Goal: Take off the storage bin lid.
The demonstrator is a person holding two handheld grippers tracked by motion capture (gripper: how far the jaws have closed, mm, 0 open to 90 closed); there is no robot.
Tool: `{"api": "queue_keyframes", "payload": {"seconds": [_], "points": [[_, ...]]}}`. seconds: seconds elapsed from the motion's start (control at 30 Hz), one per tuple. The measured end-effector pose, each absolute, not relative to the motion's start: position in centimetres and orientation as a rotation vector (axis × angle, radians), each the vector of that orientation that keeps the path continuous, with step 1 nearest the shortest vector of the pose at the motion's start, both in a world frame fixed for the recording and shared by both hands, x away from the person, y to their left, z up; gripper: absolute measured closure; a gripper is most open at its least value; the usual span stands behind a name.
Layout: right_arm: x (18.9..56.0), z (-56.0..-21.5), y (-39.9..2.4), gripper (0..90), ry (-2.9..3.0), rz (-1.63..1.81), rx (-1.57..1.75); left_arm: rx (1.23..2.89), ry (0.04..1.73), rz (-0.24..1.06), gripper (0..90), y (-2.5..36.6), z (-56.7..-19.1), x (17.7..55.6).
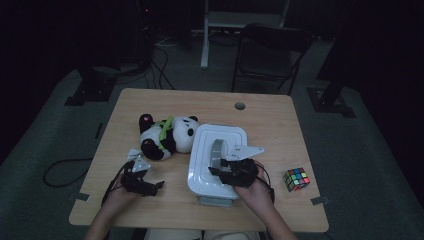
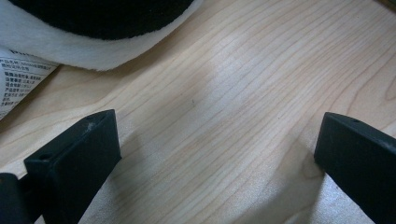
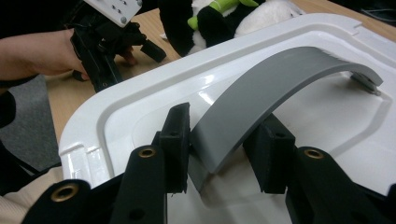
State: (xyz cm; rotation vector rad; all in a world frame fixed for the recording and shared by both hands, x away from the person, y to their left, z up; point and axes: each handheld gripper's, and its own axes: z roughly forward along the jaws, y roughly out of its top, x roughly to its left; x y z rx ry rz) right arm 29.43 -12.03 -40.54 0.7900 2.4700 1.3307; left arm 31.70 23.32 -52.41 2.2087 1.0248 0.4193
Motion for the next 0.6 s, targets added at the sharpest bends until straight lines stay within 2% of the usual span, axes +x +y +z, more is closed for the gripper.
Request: {"api": "queue_keyframes", "payload": {"seconds": [0.23, 0.6], "points": [[29.7, -40.3, -12.4, 65.4, 2.486, 1.382, 0.791, 2.207, 1.026, 0.418, 1.0, 23.3, -52.4, 31.7], [29.7, -39.4, -12.7, 66.0, 2.507, 1.407, 0.790, 2.206, 1.027, 0.419, 1.0, 23.3, -52.4, 31.7]]}}
